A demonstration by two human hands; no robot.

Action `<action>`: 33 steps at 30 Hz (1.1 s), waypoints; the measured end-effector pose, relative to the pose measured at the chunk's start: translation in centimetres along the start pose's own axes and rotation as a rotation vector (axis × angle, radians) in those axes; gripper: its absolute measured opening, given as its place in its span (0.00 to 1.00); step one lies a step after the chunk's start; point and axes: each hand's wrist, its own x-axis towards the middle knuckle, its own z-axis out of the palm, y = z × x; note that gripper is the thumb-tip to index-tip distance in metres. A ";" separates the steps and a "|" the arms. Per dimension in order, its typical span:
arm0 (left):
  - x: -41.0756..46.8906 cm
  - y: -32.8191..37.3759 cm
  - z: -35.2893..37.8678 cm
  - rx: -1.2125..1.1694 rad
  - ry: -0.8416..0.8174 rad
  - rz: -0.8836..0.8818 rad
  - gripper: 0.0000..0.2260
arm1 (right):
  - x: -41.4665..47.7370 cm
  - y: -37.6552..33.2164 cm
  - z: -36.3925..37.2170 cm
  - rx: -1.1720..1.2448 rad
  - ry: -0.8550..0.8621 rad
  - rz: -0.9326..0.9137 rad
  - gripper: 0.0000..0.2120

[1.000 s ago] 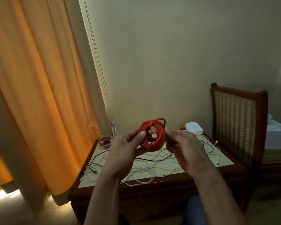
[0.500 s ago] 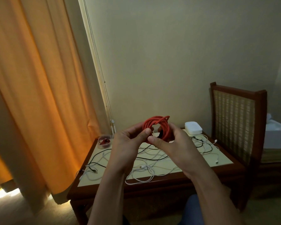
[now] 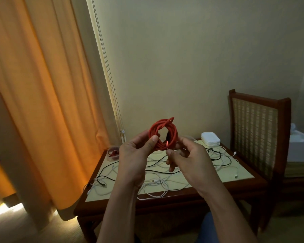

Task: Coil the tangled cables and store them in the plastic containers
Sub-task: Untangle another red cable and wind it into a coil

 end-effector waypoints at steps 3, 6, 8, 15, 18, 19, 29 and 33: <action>0.0 0.0 -0.1 -0.025 0.004 -0.001 0.12 | -0.1 -0.1 0.0 0.110 0.004 0.026 0.16; -0.2 -0.2 0.0 -0.060 -0.008 -0.014 0.12 | 0.0 0.1 0.6 0.010 0.195 0.021 0.18; -0.3 -0.4 0.4 -0.093 -0.019 -0.032 0.12 | 0.0 0.1 1.3 -0.078 0.336 -0.023 0.16; -0.2 -0.9 0.5 -0.191 -0.003 -0.086 0.12 | 0.6 0.4 1.9 -0.143 0.397 -0.099 0.03; 0.1 -1.3 0.3 -0.206 0.003 -0.106 0.10 | 0.8 0.9 1.7 -0.062 0.365 -0.077 0.03; 0.2 -1.5 0.2 -0.209 0.002 -0.116 0.10 | 0.9 1.0 1.7 -0.032 0.352 -0.064 0.04; 2.7 -5.8 -1.9 -0.242 -0.118 -0.367 0.11 | 3.6 6.6 0.5 0.141 0.057 0.098 0.17; 4.2 -8.2 -4.5 0.033 -0.152 -0.385 0.11 | 4.7 10.7 1.8 0.142 0.047 0.160 0.16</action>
